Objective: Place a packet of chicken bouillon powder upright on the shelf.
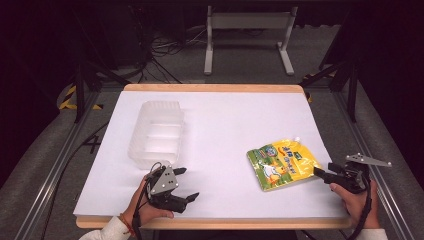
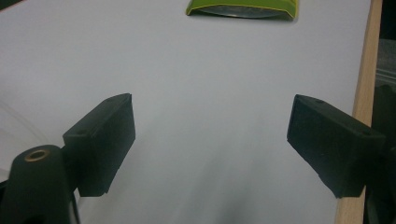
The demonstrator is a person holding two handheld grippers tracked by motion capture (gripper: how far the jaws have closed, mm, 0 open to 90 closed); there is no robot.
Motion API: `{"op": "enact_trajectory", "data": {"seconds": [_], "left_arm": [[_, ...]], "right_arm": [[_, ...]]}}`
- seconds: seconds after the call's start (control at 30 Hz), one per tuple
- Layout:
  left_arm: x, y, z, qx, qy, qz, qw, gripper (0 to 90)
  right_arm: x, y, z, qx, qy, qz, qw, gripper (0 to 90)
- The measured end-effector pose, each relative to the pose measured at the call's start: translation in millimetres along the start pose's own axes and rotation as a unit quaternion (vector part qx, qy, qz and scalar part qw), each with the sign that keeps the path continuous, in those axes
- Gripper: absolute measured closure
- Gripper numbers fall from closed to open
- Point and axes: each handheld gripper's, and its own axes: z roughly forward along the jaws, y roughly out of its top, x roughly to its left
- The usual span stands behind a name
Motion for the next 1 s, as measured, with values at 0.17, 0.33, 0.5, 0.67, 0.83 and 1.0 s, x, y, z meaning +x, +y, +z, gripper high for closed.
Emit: {"op": "enact_trajectory", "data": {"seconds": [0.17,0.33,0.5,0.67,0.83,1.0], "left_arm": [[-1.3,-0.1,-0.5,0.001,0.000,0.002,1.0000,15.9],[-1.3,-0.8,-1.5,0.002,0.001,0.001,1.0000,16.0],[-1.1,-1.3,-2.3,0.002,0.000,0.000,1.0000,16.0],[-1.5,-1.2,-1.3,0.004,-0.001,0.001,1.0000,15.9],[-1.3,-1.0,-1.0,0.005,-0.001,0.000,1.0000,16.0],[-0.9,1.0,-1.4,0.003,0.000,-0.001,1.0000,16.0]], "right_arm": [[-1.4,-2.6,12.4,0.017,0.018,0.017,0.9995,26.6],[-1.3,0.8,22.9,0.003,0.071,0.059,0.9957,27.4],[4.7,5.7,32.5,0.004,0.096,0.067,0.9931,29.4],[3.9,7.5,36.9,-0.012,0.108,0.089,0.9902,57.6],[9.5,11.7,31.7,-0.033,0.114,0.068,0.9905,81.7],[29.4,25.0,19.3,-0.058,0.113,0.010,0.9919,90.0]]}}
